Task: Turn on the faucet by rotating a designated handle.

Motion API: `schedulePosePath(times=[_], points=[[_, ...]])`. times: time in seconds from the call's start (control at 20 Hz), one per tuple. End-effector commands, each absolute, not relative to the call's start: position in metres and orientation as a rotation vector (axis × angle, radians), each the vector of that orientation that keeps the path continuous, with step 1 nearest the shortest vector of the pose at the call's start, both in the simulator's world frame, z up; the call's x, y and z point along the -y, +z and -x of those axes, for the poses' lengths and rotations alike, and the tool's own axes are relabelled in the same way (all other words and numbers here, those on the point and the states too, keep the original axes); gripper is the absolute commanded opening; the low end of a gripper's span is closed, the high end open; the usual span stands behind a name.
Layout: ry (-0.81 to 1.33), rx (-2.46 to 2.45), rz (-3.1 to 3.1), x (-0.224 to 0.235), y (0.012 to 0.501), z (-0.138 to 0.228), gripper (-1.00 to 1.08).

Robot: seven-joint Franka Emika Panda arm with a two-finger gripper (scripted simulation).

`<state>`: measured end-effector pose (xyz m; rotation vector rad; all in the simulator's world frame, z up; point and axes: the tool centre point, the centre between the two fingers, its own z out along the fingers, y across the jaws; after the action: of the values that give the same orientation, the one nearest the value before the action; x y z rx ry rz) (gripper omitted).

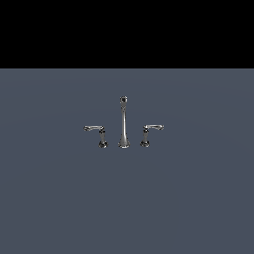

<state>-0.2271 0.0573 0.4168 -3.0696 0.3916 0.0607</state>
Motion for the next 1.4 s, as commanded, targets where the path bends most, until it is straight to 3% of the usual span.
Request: schedulePosePath(times=[0.0,1.35], points=[[0.059,-0.473,3.059,-0.068,0.403,0.22,-1.0],[0.04,-1.27,2.832,-0.15,0.265,0.113,-1.0]])
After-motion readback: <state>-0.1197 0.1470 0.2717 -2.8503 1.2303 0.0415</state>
